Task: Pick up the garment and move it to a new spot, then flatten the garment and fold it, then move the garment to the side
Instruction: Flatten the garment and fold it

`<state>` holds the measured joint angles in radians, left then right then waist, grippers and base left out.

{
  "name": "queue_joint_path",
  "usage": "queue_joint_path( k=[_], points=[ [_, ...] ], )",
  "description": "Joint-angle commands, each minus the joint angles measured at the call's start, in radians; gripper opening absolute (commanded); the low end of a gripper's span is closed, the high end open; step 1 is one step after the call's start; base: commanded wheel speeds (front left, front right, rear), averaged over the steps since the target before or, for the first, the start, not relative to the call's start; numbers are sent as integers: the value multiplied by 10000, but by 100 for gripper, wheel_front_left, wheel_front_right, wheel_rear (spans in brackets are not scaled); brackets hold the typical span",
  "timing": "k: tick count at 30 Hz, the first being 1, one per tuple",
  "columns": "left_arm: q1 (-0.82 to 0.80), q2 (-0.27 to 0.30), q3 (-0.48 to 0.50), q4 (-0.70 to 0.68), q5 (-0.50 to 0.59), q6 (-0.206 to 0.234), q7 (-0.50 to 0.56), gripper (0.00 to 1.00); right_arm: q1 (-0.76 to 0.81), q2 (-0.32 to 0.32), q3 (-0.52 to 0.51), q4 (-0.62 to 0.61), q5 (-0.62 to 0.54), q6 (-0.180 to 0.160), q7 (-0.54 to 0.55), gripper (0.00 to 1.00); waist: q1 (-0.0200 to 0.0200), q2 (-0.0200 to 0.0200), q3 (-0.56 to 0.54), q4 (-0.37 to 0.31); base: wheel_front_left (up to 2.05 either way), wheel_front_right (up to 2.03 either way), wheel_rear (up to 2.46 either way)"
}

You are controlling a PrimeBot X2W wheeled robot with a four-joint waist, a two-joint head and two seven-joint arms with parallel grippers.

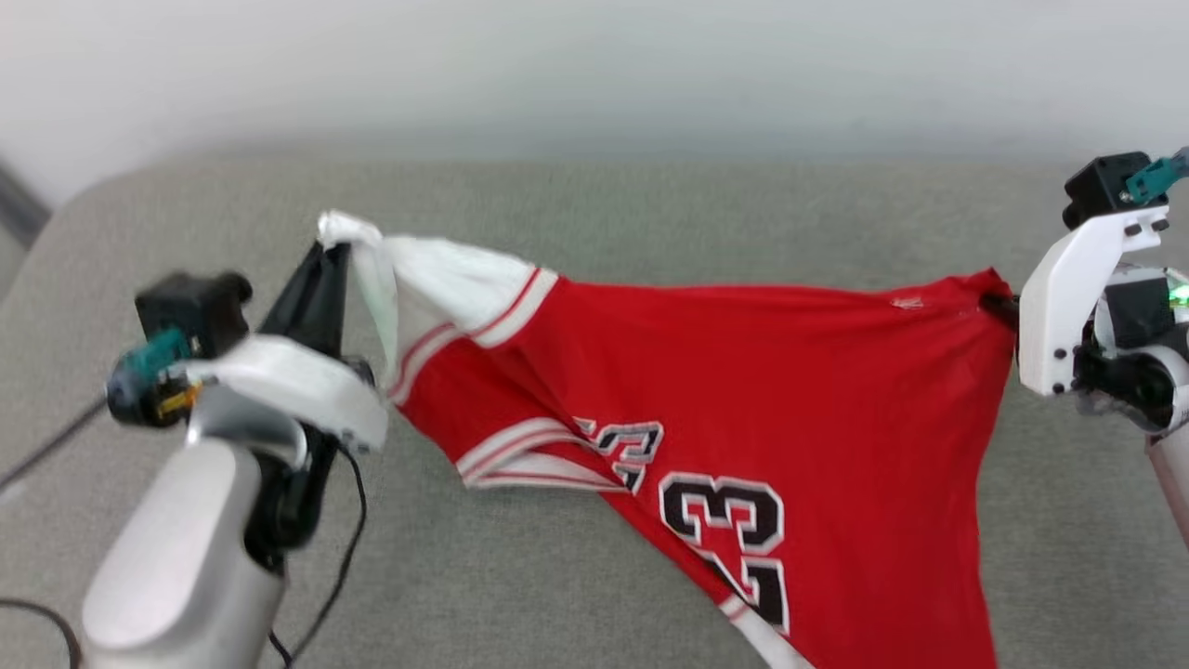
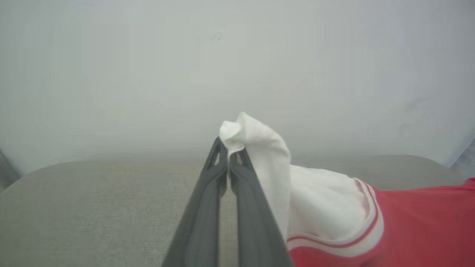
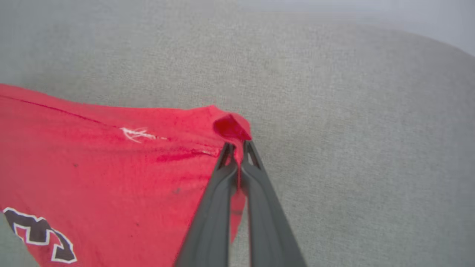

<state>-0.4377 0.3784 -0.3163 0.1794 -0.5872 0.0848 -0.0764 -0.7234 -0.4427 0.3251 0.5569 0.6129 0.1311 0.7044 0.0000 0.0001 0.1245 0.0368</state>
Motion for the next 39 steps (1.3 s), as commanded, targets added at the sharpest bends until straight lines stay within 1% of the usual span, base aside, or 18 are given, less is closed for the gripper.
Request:
queue_joint_path(
  k=[1,4,9,15,19,21,22,24,29,34,39],
  points=[
    [-533,39,29,288,-73,-125,88,0,-249,78,-119,156,-120,-7,-243,0,0,-1,-611,-335,0,0,0],
    [-1542,2,8,1153,-112,-375,282,0,-524,184,-189,420,-343,-7,-718,0,0,-1,-893,-512,0,0,0],
    [-2814,-97,-60,2242,-8,-562,396,0,-1056,291,-170,694,-582,-9,-1191,0,0,-1,-1070,-759,0,0,0],
    [-4668,-100,-112,3561,221,-769,281,0,-2268,310,-217,912,-883,-9,-1837,0,0,-1,-732,-1038,0,0,0],
    [-6116,-23,-125,4120,455,-867,172,0,-3297,287,-336,974,-1114,-9,-2278,0,0,-1,-71,-1153,0,0,0],
    [-7164,90,-142,4416,678,-874,56,0,-4054,264,-445,1026,-1245,-10,-2646,0,0,-1,578,-1215,0,0,0],
    [-7164,90,-142,4416,678,-874,56,0,-4054,264,-445,1026,-1245,-10,-2646,0,0,-1,578,-1215,0,0,0],
    [-7804,122,-164,4601,798,-920,-49,0,-4547,216,-505,1052,-1338,-10,-3019,0,0,-1,988,-1229,0,0,0],
    [-9511,388,-128,4805,1104,-946,-209,0,-5875,14,-727,980,-1488,-12,-3774,0,0,-1,2266,-1279,0,0,0],
    [-10805,554,-14,4930,1233,-940,-458,0,-6997,-175,-716,978,-1622,-13,-4690,0,0,-1,3268,-1347,0,0,0],
    [-11688,663,14,5005,1334,-900,-576,0,-7876,-259,-600,1020,-1686,-13,-5281,0,0,-1,4151,-1366,0,0,0]
  ],
)
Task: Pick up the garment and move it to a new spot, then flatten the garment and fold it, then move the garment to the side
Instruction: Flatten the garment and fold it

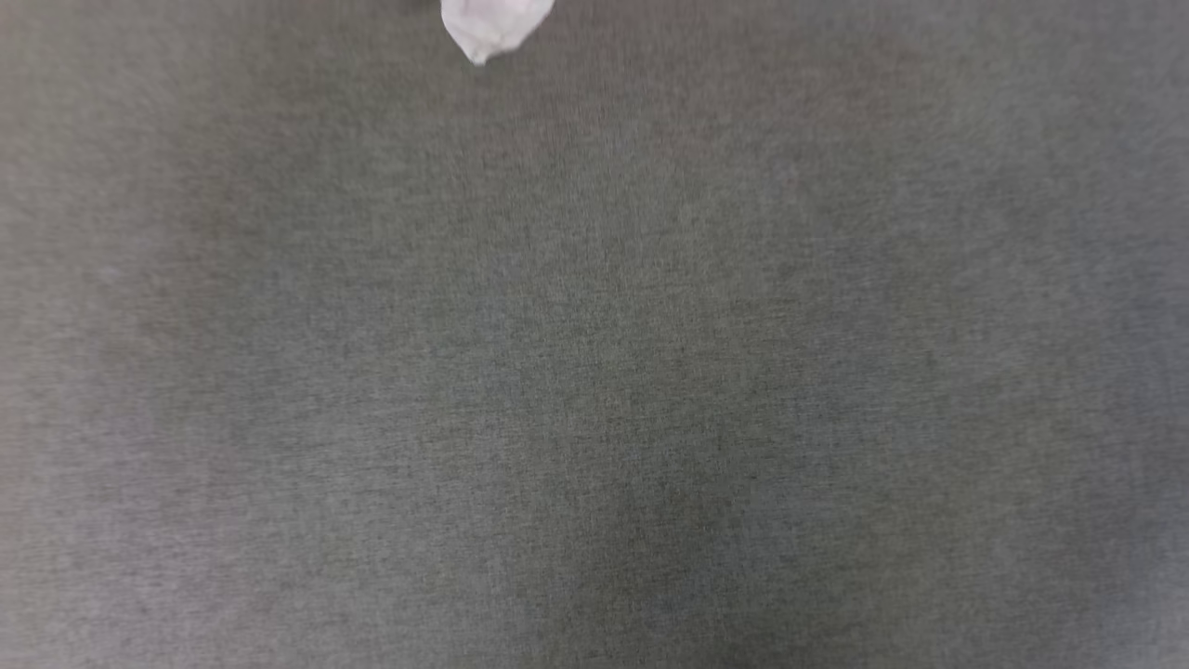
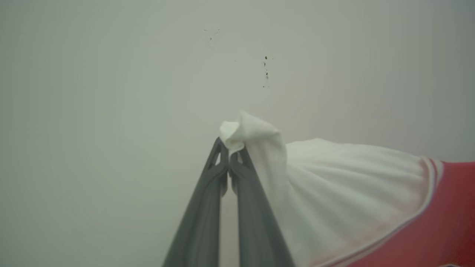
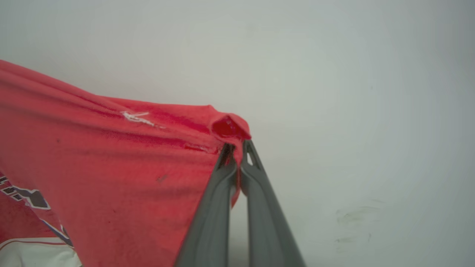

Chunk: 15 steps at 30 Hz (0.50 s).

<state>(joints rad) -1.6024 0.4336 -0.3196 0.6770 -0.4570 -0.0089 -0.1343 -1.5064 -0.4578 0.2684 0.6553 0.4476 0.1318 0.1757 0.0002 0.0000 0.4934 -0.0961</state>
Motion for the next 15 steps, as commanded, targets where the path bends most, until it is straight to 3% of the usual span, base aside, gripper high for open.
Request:
queue_joint_path(
  k=[1,8,15],
  points=[
    [-199,125,46,37,43,41,-20,0,-237,-83,2,59,-44,-21,-99,0,-2,0,628,-38,0,0,0],
    [-452,-51,97,509,-139,83,-297,0,-1061,282,524,654,72,-19,-749,0,-2,0,1594,16,0,0,0],
    [77,-360,190,1147,-610,-209,-535,0,-926,449,1375,1151,464,-18,-906,0,-2,0,1806,157,0,0,0]
  ],
)
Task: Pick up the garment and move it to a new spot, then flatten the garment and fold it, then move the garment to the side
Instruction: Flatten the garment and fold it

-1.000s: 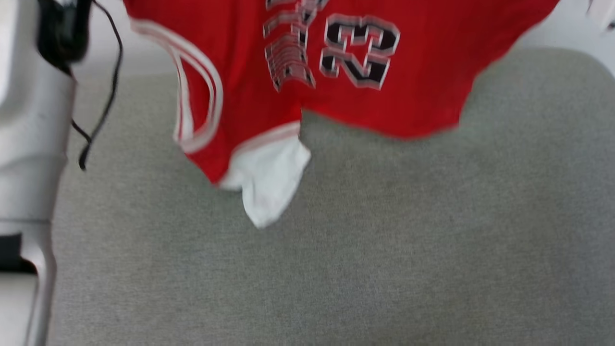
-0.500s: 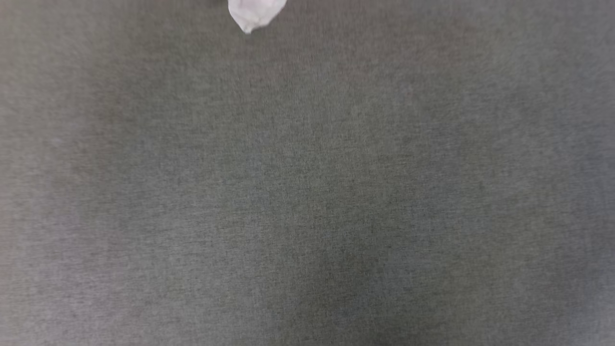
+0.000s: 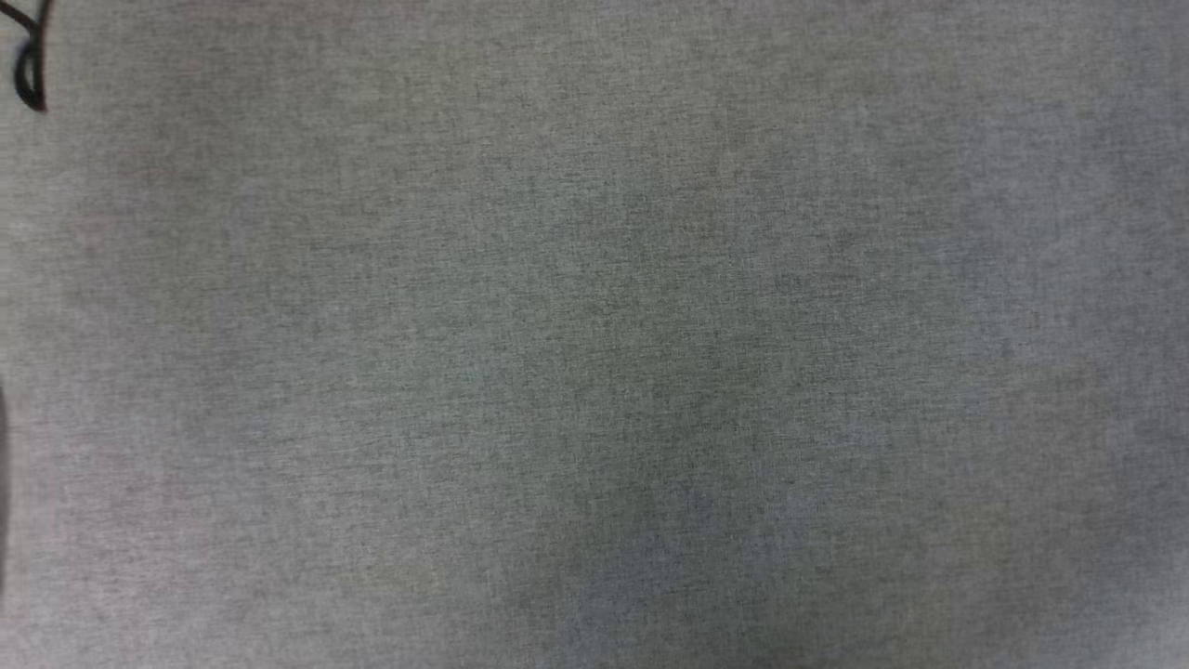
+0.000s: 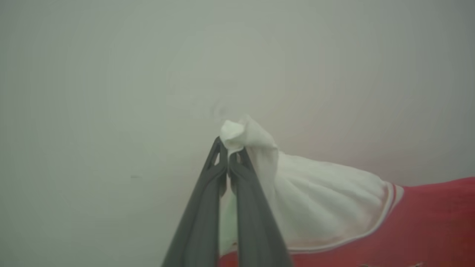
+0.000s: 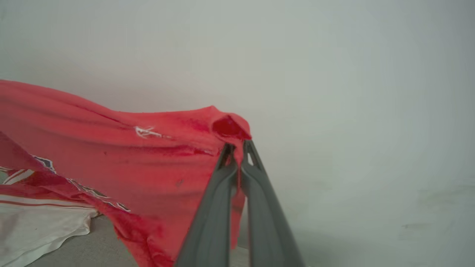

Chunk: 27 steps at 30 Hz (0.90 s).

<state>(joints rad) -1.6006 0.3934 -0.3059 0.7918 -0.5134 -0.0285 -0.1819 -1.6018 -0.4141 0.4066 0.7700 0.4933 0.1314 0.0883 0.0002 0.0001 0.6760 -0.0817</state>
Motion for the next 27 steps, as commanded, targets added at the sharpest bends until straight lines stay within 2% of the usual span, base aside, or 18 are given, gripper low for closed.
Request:
queue_joint_path(
  k=[1,9,15,19,27],
  points=[
    [220,-56,140,104,-214,-73,-110,0,149,10,133,75,101,-16,-63,0,-2,-1,-87,33,0,0,0],
    [2177,-55,312,425,-725,-555,-636,0,1925,-167,1453,193,1123,-14,-123,0,-2,-1,-1261,138,0,0,0],
    [5066,105,489,-97,-1054,-633,-778,0,4265,-529,2283,-152,2003,-16,-312,0,-2,-1,-2687,180,0,0,0],
    [7296,198,481,-661,-1148,-462,-780,0,5905,-801,2636,-397,2478,-17,-330,0,-2,-1,-3636,242,0,0,0],
    [11511,460,720,-2076,-1705,279,-495,0,8897,-1279,2658,-848,3003,-20,-114,0,-2,-1,-5366,366,0,0,0]
  ],
)
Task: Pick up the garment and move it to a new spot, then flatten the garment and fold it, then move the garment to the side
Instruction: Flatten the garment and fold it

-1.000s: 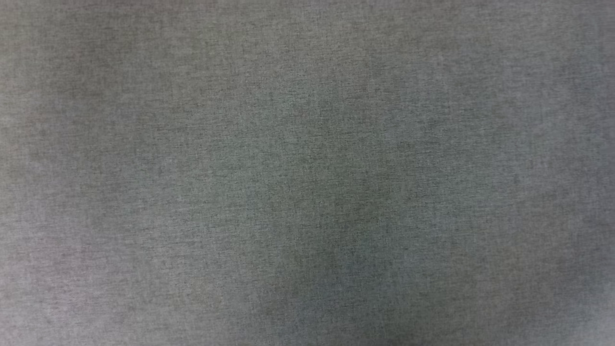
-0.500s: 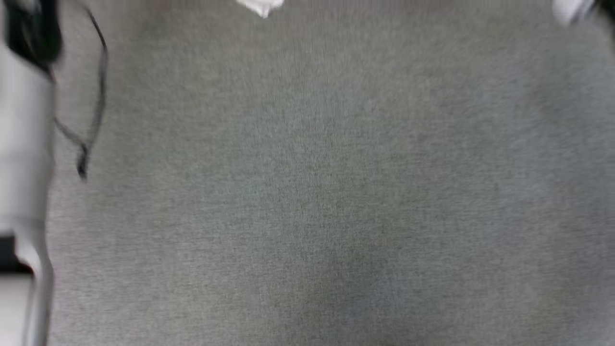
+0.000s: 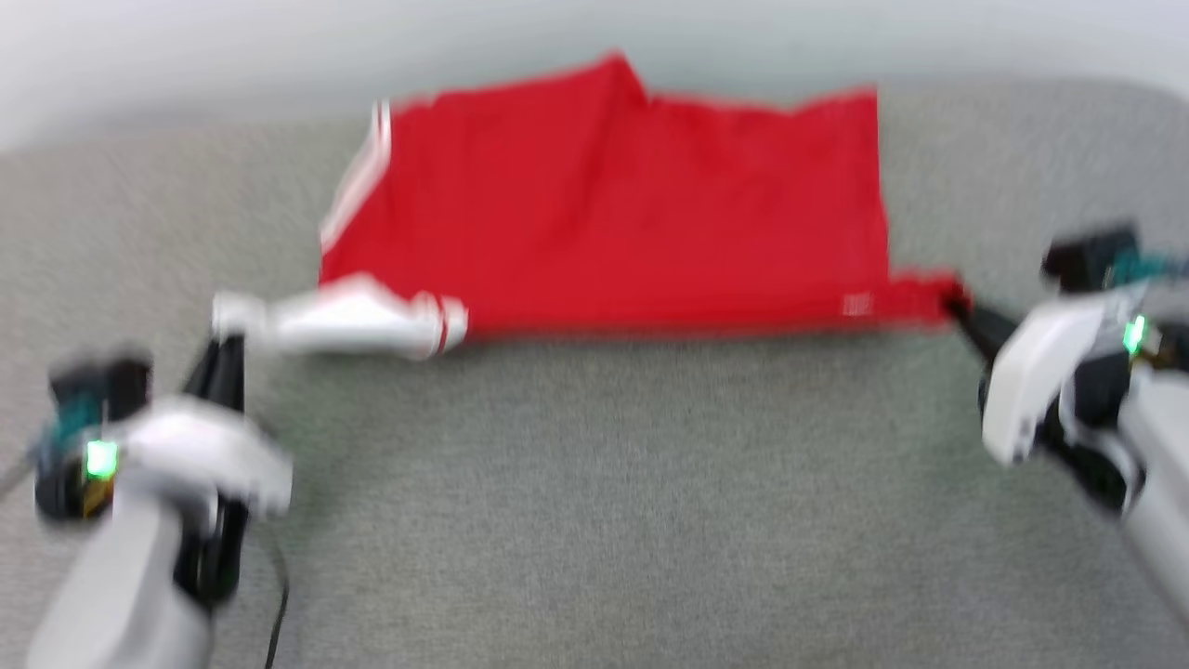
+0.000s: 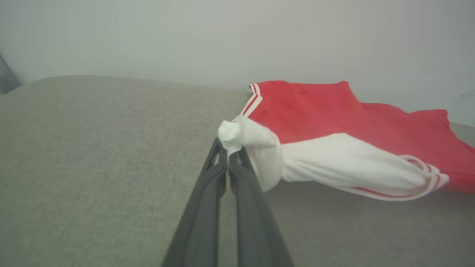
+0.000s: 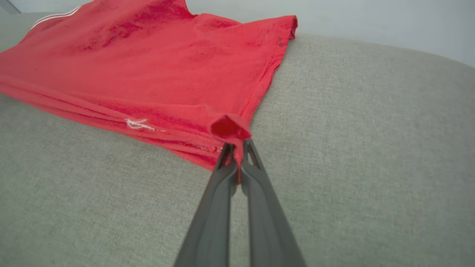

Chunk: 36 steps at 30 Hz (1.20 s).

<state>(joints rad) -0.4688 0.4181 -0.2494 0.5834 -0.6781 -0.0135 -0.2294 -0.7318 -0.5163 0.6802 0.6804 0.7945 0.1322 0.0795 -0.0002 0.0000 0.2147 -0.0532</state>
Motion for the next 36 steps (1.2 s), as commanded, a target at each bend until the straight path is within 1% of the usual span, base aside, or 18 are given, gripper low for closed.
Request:
queue_joint_path(
  k=[1,6,9,11,15,16,17,20,22,23,24,25,27,29,32,36],
  points=[
    [737,259,267,-285,-188,284,28,0,538,-325,-140,-76,-2,-29,-41,0,2,0,-912,82,0,0,0],
    [3367,406,619,-2034,-611,1221,448,0,2423,-515,-634,-614,-20,-40,32,0,2,0,-1689,112,0,0,0],
    [4848,425,723,-3154,-851,1771,891,0,3515,-496,-1031,-1158,-81,-42,168,0,2,0,-2097,118,0,0,0],
    [5703,383,815,-3906,-1033,2126,1155,0,4314,-479,-1435,-1546,-138,-40,319,0,2,0,-2346,147,0,0,0],
    [7149,488,972,-5304,-1290,2771,1703,0,5756,-472,-2433,-2482,-475,-42,781,0,2,0,-2562,168,0,0,0],
    [7429,523,985,-5649,-1328,2907,1848,0,6119,-376,-2738,-2724,-523,-42,974,0,2,0,-2600,178,0,0,0],
    [7429,523,985,-5649,-1328,2907,1848,0,6119,-376,-2738,-2724,-523,-42,974,0,2,0,-2600,178,0,0,0],
    [7985,681,1006,-6591,-1413,3285,2348,0,7045,-135,-3642,-3589,-973,-40,1652,0,2,0,-2631,200,0,0,0],
    [8127,767,1054,-7147,-1456,3458,2556,0,7543,70,-4294,-4188,-1388,-40,2178,0,2,0,-2631,204,0,0,0],
    [7968,825,1008,-7702,-1432,3532,2758,0,7972,546,-5131,-5082,-1910,-37,2918,0,2,0,-2577,193,0,0,0],
    [7331,865,787,-7851,-1374,3330,2908,0,7958,1079,-5697,-5682,-2398,-28,3667,0,2,0,-2451,199,0,0,0],
    [6484,817,455,-7544,-1272,3043,3074,0,7508,1485,-6018,-5959,-2819,-25,4219,0,2,0,-2242,208,0,0,0],
    [5801,767,251,-7211,-1158,2839,3106,0,7173,1613,-6148,-5926,-3125,-25,4489,0,2,0,-1996,222,0,0,0],
    [5067,541,136,-6834,-1167,2612,2993,0,6731,1860,-6139,-5787,-3109,-22,4692,0,2,0,-1690,208,0,0,0],
    [4074,297,-5,-6100,-1153,2285,2861,0,5941,1941,-6006,-5450,-3193,-22,4807,0,2,0,-1176,180,0,0,0],
    [3049,32,-197,-4992,-1202,1825,2725,0,4999,1975,-5698,-4836,-3163,-20,4687,0,2,0,-659,129,0,0,0]
  ],
)
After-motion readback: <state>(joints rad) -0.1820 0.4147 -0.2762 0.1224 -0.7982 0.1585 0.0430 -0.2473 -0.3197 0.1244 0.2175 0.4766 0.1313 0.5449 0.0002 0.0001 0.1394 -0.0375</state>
